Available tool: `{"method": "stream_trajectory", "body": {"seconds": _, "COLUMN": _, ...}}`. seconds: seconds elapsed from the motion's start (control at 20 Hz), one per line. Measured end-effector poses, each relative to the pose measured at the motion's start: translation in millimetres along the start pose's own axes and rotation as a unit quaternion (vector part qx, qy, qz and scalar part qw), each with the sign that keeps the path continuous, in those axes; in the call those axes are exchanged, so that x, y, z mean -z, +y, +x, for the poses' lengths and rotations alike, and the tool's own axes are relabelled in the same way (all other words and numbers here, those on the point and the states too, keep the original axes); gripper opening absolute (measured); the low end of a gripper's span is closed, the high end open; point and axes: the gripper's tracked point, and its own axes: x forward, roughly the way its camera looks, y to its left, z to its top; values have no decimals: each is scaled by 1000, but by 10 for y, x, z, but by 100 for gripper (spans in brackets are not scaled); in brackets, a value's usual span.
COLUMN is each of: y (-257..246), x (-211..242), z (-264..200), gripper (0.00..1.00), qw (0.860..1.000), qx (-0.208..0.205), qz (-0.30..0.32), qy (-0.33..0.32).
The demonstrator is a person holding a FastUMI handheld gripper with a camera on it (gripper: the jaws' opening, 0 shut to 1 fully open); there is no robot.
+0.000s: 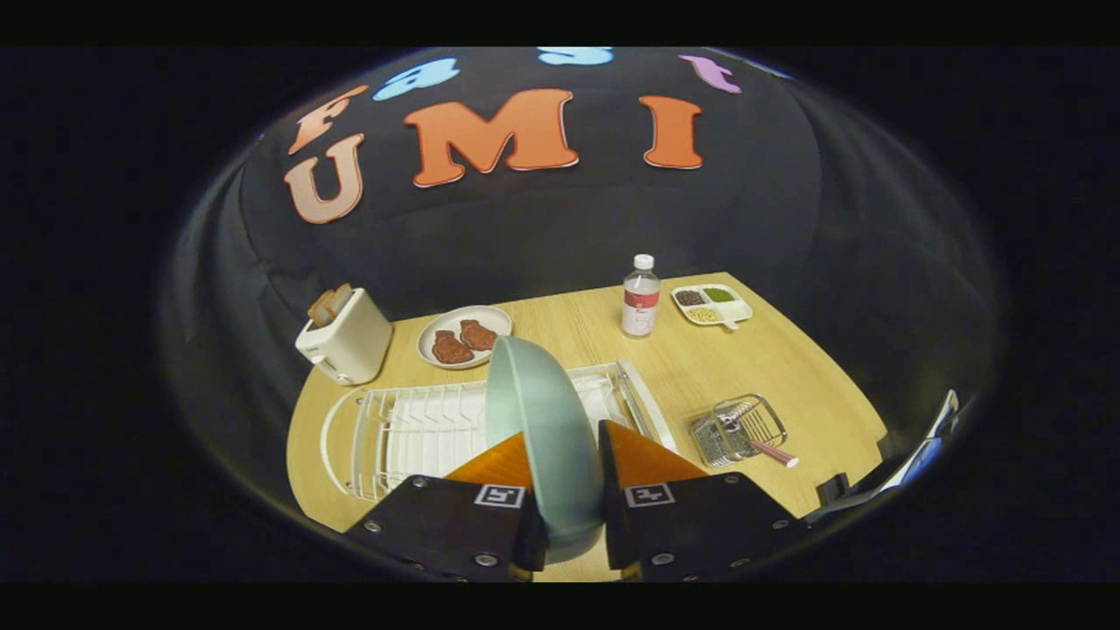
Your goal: Take the plate from the dish rack, then take the spoon from the basket and place it into the plate.
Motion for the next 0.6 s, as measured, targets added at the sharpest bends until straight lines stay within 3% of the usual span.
{"method": "stream_trajectory", "body": {"seconds": 0.35, "y": -164, "x": 497, "z": -492, "gripper": 27, "qw": 992, "qx": -64, "qz": 106, "qy": 19}}
{"method": "stream_trajectory", "body": {"seconds": 0.6, "y": -254, "x": 990, "z": -586, "gripper": 27, "qw": 982, "qx": -103, "qz": 149, "qy": 47}}
